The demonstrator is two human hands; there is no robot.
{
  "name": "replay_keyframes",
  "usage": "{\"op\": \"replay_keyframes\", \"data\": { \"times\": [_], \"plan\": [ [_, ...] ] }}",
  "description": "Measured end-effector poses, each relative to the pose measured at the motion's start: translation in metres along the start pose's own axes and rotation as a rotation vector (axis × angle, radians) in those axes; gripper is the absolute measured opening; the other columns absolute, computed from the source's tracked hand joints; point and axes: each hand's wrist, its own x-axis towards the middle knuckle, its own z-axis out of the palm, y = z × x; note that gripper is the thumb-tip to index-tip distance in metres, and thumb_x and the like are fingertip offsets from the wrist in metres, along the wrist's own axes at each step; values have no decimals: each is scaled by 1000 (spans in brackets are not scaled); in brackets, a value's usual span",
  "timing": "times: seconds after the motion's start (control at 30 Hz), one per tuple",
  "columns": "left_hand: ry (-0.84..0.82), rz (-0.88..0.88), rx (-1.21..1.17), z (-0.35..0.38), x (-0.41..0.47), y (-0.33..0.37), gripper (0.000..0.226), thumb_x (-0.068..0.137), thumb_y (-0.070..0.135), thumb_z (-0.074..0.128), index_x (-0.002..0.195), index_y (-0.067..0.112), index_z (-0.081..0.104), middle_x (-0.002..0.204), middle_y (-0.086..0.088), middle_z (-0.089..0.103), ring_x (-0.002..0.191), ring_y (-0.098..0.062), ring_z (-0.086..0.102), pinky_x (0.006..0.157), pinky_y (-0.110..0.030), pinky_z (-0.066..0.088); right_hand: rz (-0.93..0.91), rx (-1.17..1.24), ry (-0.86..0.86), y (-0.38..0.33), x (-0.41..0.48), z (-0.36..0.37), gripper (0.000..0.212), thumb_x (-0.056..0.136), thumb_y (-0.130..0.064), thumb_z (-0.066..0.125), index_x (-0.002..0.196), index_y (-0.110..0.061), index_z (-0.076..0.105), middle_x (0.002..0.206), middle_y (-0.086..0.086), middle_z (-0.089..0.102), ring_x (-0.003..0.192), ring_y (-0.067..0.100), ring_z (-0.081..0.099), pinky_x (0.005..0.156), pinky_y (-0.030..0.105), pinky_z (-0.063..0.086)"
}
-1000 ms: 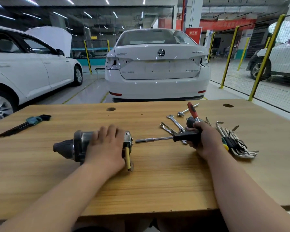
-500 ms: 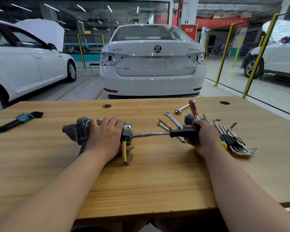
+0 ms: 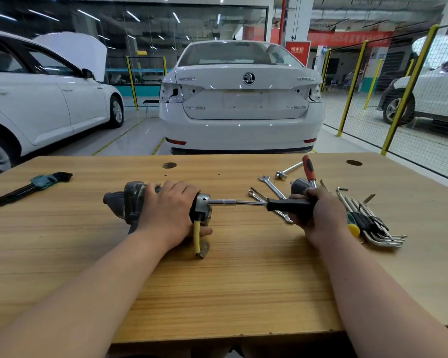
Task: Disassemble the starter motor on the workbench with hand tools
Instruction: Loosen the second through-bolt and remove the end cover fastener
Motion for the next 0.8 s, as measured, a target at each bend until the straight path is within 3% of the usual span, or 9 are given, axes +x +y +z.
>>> {"op": "replay_keyframes", "data": {
  "times": [0.1,0.27,0.37,0.53,0.63,0.8],
  "plan": [
    [-18,-15,21,-2,7,0,88,55,88,51,126,37,44,127,15,49,120,-12,40,97,-40,23,0,16,23,-1,4,0,3,98,-19,53,98,-17,54,68,4,75,78,24,71,65,40,58],
    [-25,-51,-39,-5,15,-2,82,52,91,47,117,41,47,118,17,51,112,-11,42,91,-36,23,16,40,51,-3,10,-1,3,96,-17,54,97,-15,54,65,4,73,68,21,73,78,45,58],
    [-18,-70,-97,-10,19,-8,81,50,91,49,113,40,49,112,17,52,107,-11,43,88,-35,28,37,-4,47,-4,12,1,5,96,-19,54,99,-15,54,67,5,74,76,25,71,69,41,57],
    [-50,-36,-156,-20,20,-17,78,49,90,52,107,37,49,104,16,51,94,-7,37,81,-31,32,81,-31,26,-4,7,8,5,98,-19,52,97,-14,54,63,5,73,74,26,66,56,35,50],
    [-135,31,-123,-20,14,-11,81,48,89,54,110,38,49,107,19,50,100,-7,39,78,-29,32,89,-35,24,-5,5,7,4,98,-20,51,98,-16,53,65,4,74,68,24,66,54,33,49],
    [-132,47,-74,-18,13,-5,84,50,90,52,116,37,49,114,18,51,108,-9,41,84,-31,34,88,-82,57,-7,5,-1,4,97,-21,53,98,-17,54,73,3,76,70,21,71,49,29,51]
  ]
}}
